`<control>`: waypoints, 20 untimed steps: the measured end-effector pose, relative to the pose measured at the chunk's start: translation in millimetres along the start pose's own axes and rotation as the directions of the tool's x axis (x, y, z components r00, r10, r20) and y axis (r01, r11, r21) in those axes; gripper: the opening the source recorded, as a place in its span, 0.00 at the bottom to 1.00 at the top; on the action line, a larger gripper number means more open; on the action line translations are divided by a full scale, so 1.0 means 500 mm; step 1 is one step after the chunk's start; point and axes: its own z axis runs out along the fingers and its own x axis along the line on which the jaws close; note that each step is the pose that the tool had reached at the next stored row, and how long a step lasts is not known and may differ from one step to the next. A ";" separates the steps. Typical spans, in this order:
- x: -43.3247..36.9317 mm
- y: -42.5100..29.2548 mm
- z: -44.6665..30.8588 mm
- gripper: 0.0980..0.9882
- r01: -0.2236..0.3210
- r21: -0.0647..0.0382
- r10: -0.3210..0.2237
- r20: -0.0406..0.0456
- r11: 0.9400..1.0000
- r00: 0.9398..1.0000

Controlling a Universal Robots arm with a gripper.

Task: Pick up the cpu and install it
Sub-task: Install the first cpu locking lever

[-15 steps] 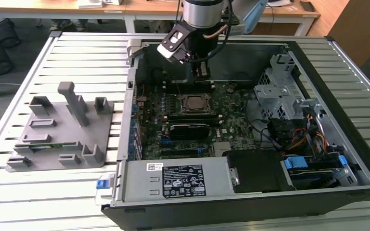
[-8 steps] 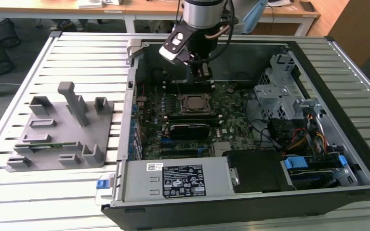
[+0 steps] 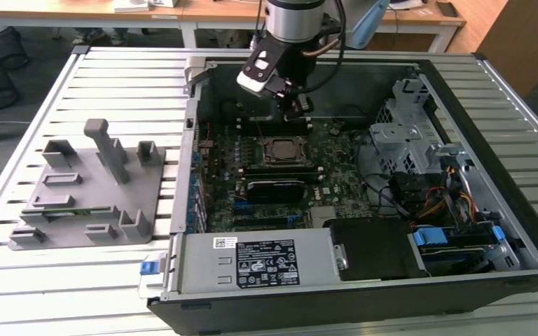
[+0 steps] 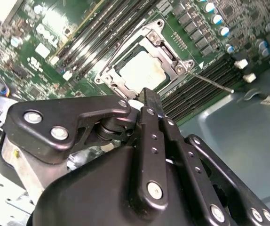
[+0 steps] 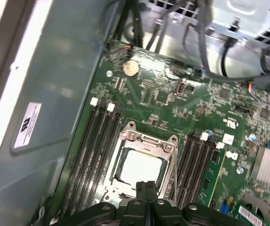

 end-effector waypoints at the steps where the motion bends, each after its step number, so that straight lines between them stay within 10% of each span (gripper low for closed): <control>1: 0.000 0.000 0.000 0.01 0.018 0.000 -0.018 -0.001 1.000 1.000; 10: 0.000 0.000 0.000 0.01 0.179 -0.004 -0.179 -0.006 0.984 0.984; 20: 0.000 0.000 0.000 0.01 0.355 -0.010 -0.355 -0.012 0.935 0.935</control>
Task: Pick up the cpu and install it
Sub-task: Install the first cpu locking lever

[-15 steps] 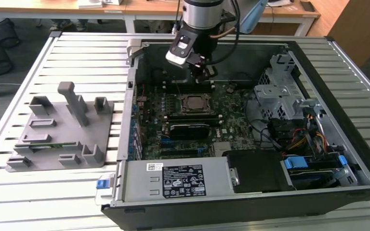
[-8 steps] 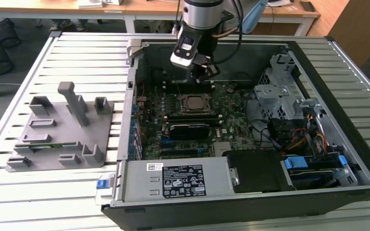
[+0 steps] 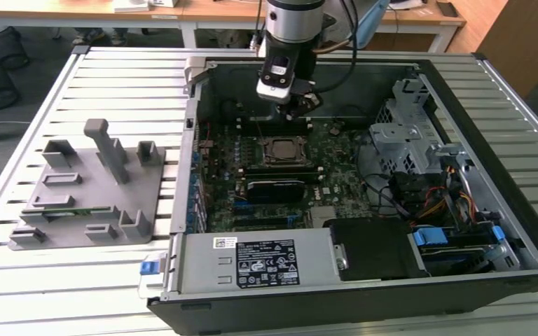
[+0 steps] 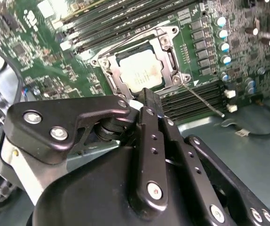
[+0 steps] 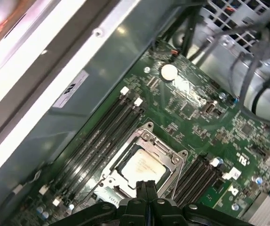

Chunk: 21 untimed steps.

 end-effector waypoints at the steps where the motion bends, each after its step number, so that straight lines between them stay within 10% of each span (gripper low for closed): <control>1: 0.000 0.000 0.000 0.01 0.018 0.000 -0.018 -0.001 1.000 1.000; 10: 0.000 0.000 0.000 0.01 0.180 -0.004 -0.180 -0.006 0.984 0.984; 21: 0.000 0.000 0.000 0.01 0.373 -0.011 -0.373 -0.012 0.928 0.928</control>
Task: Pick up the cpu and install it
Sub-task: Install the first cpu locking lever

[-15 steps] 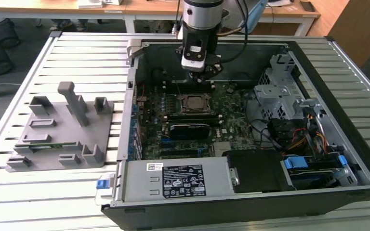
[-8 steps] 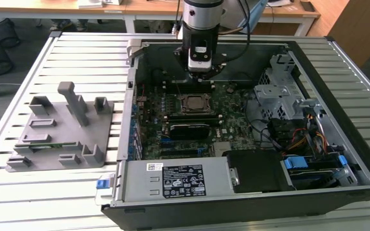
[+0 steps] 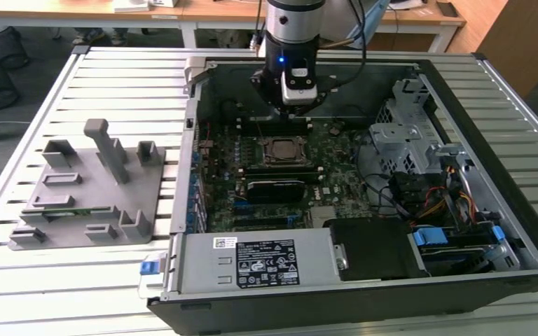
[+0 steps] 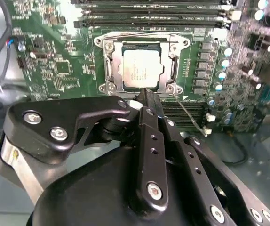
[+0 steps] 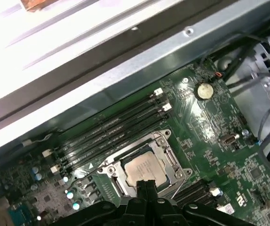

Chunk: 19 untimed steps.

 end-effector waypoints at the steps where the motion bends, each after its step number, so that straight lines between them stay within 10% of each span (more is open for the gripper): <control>1: 0.000 0.000 0.000 0.01 0.018 0.000 -0.018 -0.001 1.000 1.000; 10: 0.000 0.000 0.000 0.01 0.180 -0.004 -0.180 -0.006 0.984 0.984; 19: 0.000 0.000 0.001 0.01 0.338 -0.009 -0.338 -0.011 0.941 0.941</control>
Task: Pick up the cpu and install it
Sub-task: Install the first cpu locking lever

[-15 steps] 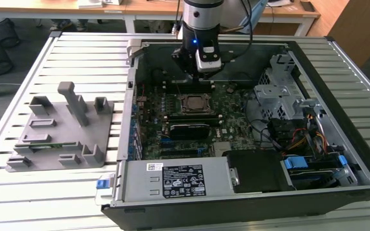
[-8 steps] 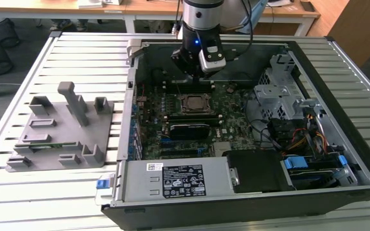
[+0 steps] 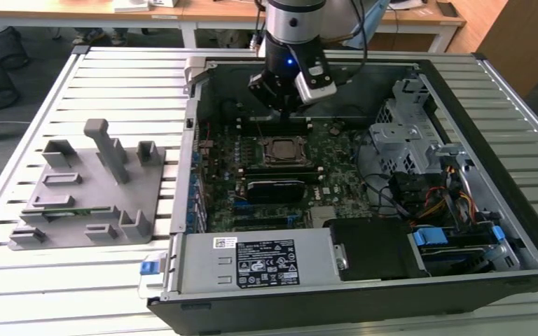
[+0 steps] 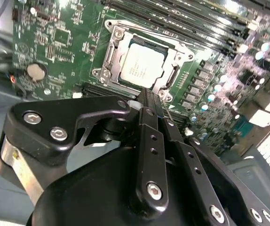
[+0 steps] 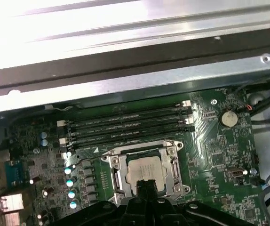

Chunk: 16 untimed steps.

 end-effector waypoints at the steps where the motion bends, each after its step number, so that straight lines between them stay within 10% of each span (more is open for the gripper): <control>1: 0.000 0.000 0.000 0.01 0.018 0.000 -0.018 -0.001 1.000 1.000; 16: 0.015 -0.002 0.000 0.01 0.218 -0.005 -0.218 -0.008 0.976 0.976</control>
